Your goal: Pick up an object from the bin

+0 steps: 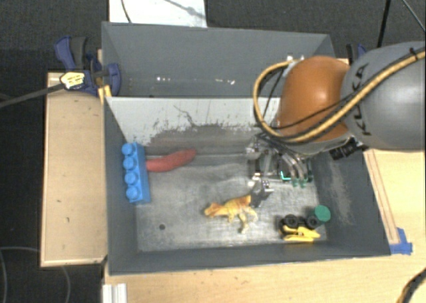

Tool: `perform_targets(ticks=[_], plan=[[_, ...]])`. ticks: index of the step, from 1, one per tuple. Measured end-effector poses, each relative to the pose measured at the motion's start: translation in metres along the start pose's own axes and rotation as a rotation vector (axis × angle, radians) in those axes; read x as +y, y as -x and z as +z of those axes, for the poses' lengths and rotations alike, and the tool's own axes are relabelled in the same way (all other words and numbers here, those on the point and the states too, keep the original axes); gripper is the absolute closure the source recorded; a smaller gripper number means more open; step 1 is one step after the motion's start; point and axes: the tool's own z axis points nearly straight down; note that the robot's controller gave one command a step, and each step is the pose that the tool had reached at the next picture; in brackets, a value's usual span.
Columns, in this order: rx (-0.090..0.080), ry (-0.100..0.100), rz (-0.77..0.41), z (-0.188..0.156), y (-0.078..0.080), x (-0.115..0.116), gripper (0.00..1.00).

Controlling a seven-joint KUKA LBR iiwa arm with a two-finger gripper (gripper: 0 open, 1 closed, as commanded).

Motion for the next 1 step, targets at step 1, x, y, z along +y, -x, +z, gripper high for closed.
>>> perform_targets(ticks=[1], plan=[[-0.008,0.000,0.001,-0.0042,0.0019,-0.0001,0.00]])
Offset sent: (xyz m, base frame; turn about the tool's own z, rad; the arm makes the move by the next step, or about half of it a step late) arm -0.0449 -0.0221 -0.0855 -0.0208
